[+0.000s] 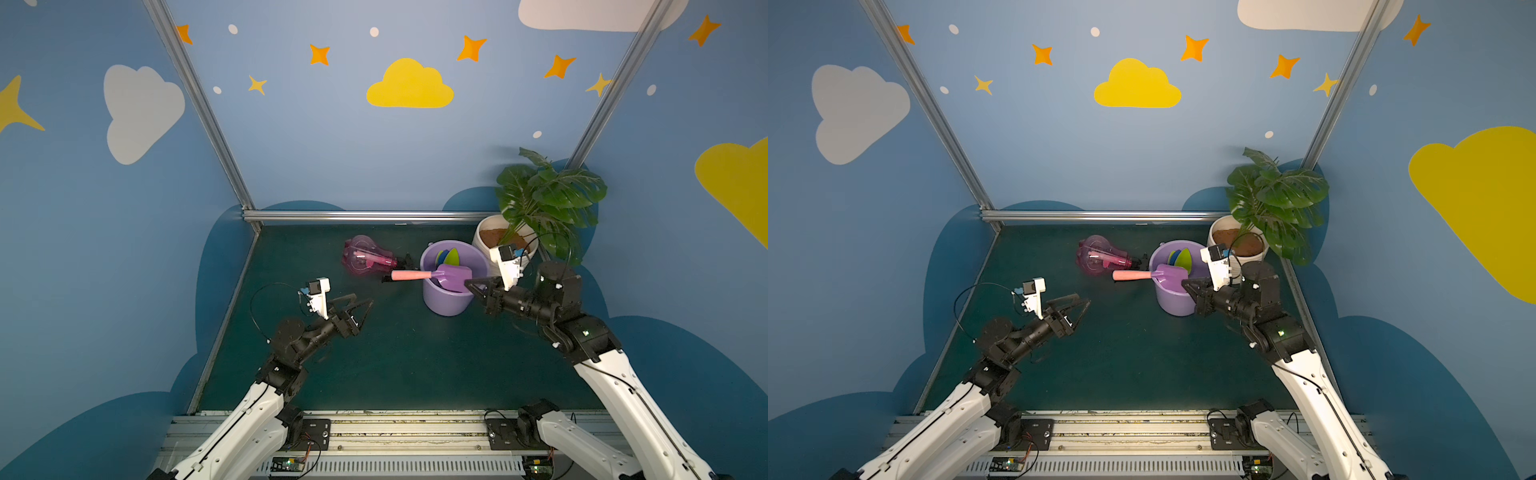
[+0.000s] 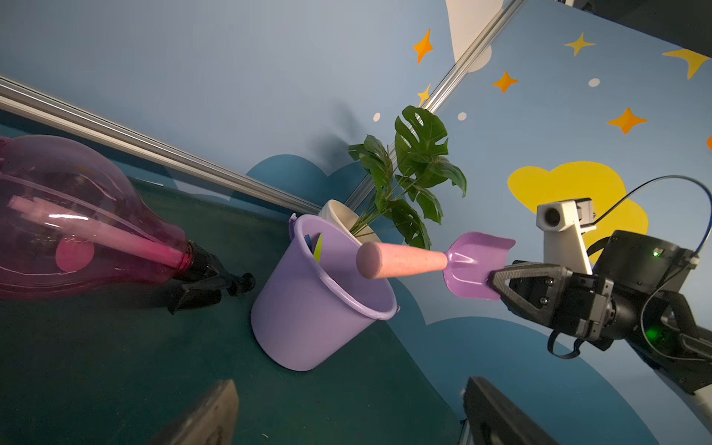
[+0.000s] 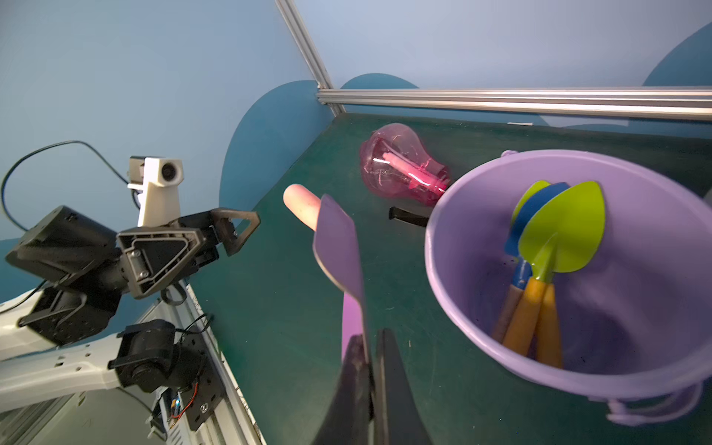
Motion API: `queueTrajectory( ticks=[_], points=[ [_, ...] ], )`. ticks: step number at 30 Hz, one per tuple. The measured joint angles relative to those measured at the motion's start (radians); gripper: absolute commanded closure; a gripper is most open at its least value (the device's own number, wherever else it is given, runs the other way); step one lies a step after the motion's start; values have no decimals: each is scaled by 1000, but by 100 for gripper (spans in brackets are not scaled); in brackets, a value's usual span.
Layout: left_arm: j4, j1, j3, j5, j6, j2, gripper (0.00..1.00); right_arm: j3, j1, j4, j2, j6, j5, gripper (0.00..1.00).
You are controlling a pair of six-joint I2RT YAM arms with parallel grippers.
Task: Organize the gardening tools
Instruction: Place the gardening tool in the container.
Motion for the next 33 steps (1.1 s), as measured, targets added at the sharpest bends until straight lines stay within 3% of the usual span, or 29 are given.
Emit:
queueTrajectory(
  ticks=[7,12,18,23,33],
  points=[
    [-31,0,0,0,40,9,4,265,-27,-182,159,-216,147,100],
    [-34,0,6,1,50,49,5,368,-43,-248,223,-471,212,100],
    [-22,2,22,23,40,121,5,632,-113,-418,338,-739,174,100],
    [-8,2,22,34,26,142,5,834,-181,-555,417,-876,164,100],
    [17,4,22,49,7,146,5,964,-188,-789,616,-1106,145,100]
  ],
)
